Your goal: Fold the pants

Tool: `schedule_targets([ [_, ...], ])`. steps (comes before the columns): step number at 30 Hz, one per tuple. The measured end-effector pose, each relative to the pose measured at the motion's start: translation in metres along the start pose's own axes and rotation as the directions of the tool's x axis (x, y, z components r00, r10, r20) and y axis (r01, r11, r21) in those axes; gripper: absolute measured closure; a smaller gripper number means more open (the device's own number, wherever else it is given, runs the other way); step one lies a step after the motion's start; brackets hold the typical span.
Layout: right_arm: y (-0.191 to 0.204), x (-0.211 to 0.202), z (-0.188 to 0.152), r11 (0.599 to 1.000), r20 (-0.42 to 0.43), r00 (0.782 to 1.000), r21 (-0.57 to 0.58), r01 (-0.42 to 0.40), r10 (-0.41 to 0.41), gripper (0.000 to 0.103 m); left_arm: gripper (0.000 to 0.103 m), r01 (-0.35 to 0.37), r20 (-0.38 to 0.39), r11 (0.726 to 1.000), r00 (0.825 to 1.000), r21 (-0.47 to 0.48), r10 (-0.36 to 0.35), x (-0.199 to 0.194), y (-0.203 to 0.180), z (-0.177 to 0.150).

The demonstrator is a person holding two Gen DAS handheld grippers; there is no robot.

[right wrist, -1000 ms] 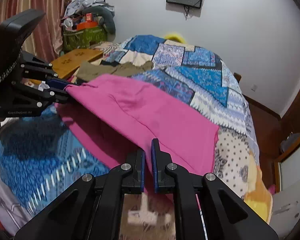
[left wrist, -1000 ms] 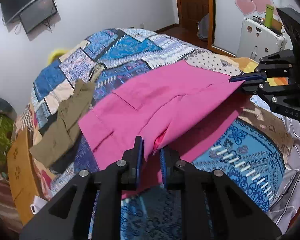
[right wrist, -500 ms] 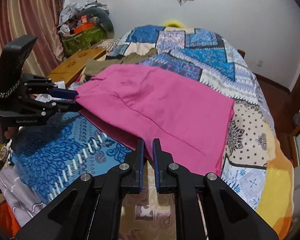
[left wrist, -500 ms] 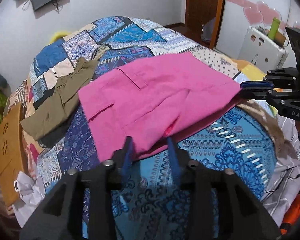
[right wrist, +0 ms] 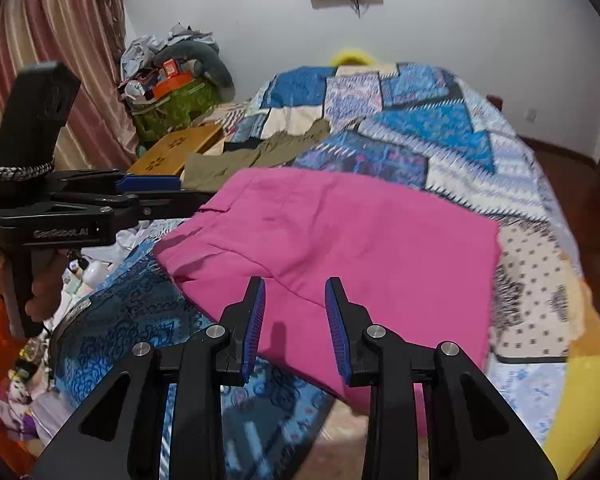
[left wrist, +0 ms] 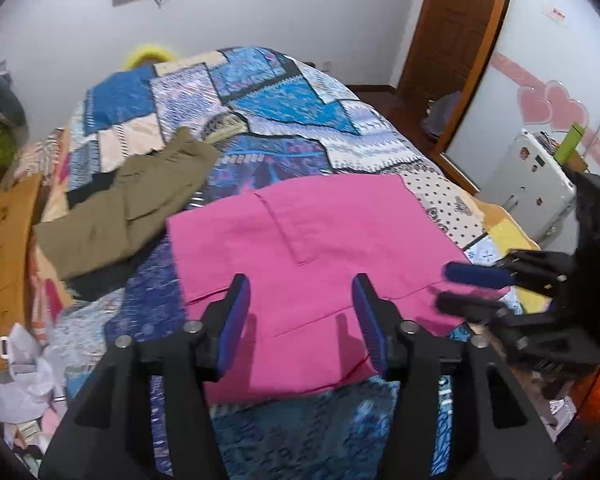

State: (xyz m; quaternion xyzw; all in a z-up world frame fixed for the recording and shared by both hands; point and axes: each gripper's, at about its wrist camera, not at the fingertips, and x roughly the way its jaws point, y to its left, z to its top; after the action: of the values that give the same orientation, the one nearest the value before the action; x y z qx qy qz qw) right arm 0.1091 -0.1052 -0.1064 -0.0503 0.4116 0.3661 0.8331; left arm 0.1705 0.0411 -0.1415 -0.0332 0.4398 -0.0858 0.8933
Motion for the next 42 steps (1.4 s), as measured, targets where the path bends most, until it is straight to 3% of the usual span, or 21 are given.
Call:
schedule_targets([
  [4, -0.007, 0.023, -0.007, 0.999, -0.070, 0.997, 0.034, -0.014, 0.016, 0.075, 0.039, -0.015, -0.046, 1.000, 0.999, 0.027, 0.016, 0.023, -0.004, -0.010],
  [7, -0.013, 0.031, -0.016, 0.999, -0.105, 0.994, 0.045, -0.016, 0.020, 0.075, 0.037, -0.110, -0.098, 0.991, 0.988, 0.075, 0.117, 0.045, -0.001, -0.027],
  [9, -0.018, 0.025, -0.022, 0.999, -0.093, 0.995, 0.043, -0.016, 0.020, 0.075, 0.036, -0.091, -0.091, 0.995, 0.991, 0.049, 0.095, 0.043, 0.008, -0.033],
  [14, -0.035, 0.009, -0.034, 0.997, -0.085, 0.996, 0.074, 0.015, -0.008, 0.075, 0.034, -0.134, -0.094, 0.990, 0.986, 0.033, 0.137, 0.032, 0.029, -0.043],
  [22, -0.064, -0.017, -0.054, 0.984, -0.078, 0.994, 0.154, 0.087, -0.075, 0.075, 0.029, -0.132, -0.078, 0.991, 0.988, 0.028, 0.134, 0.014, 0.042, -0.059],
  [27, -0.083, -0.030, -0.071, 0.966, -0.088, 0.988, 0.214, 0.145, -0.128, 0.071, 0.024, -0.145, -0.077, 0.988, 0.986, 0.049, 0.149, 0.012, 0.040, -0.062],
  [29, -0.091, -0.034, -0.078, 0.959, -0.086, 0.989, 0.246, 0.142, -0.124, 0.064, 0.023, -0.145, -0.076, 0.988, 0.986, 0.060, 0.150, 0.010, 0.040, -0.065],
  [35, -0.097, -0.042, -0.080, 0.957, -0.100, 0.986, 0.248, 0.152, -0.131, 0.062, 0.023, -0.147, -0.091, 0.989, 0.985, 0.029, 0.149, 0.000, 0.044, -0.061],
  [42, -0.103, -0.051, -0.055, 0.960, -0.057, 0.986, 0.223, 0.168, -0.159, 0.059, 0.023, -0.205, -0.063, 0.979, 0.977, -0.007, 0.205, -0.005, 0.063, -0.028],
])
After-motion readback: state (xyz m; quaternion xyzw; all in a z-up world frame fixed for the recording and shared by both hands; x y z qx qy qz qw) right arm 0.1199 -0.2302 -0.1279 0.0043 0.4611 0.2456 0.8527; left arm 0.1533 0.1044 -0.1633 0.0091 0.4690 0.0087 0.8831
